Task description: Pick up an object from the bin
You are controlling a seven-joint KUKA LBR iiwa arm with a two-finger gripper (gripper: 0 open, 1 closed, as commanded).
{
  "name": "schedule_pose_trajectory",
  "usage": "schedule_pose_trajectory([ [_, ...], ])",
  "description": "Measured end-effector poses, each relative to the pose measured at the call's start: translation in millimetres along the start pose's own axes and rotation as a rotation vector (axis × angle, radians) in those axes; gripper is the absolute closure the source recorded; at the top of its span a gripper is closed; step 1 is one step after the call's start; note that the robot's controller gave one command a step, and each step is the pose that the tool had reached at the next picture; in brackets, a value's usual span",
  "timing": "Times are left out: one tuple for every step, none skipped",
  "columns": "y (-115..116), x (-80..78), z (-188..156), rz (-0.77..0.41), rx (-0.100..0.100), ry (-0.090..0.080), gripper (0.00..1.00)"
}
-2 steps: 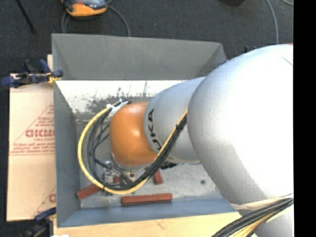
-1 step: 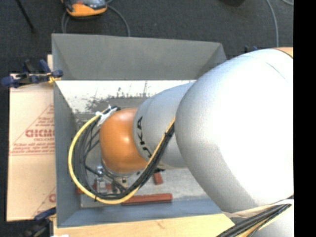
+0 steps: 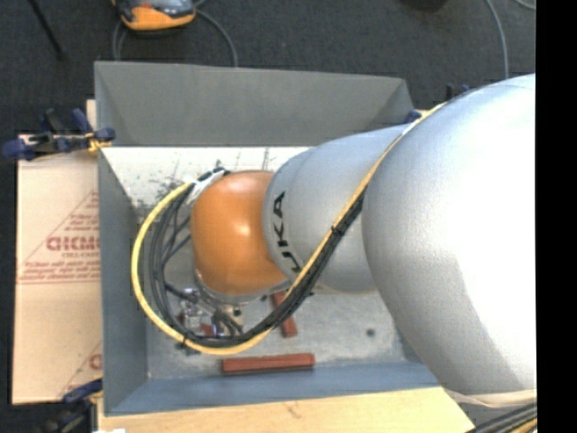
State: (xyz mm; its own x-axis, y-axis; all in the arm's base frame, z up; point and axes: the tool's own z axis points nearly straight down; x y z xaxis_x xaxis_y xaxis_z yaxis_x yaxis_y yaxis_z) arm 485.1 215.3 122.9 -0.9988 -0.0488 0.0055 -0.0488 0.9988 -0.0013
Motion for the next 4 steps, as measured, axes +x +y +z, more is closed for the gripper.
schedule_pose_trajectory([
  [7.0,-5.0,-10.9,0.003,-0.006,-0.015,1.0],
  [5.4,-6.3,-44.7,-0.003,0.0,0.002,1.0],
  [-54.1,-17.1,8.9,0.038,0.0,-0.004,0.0],
  [-52.9,-17.8,6.1,0.037,-0.001,-0.008,0.0],
])
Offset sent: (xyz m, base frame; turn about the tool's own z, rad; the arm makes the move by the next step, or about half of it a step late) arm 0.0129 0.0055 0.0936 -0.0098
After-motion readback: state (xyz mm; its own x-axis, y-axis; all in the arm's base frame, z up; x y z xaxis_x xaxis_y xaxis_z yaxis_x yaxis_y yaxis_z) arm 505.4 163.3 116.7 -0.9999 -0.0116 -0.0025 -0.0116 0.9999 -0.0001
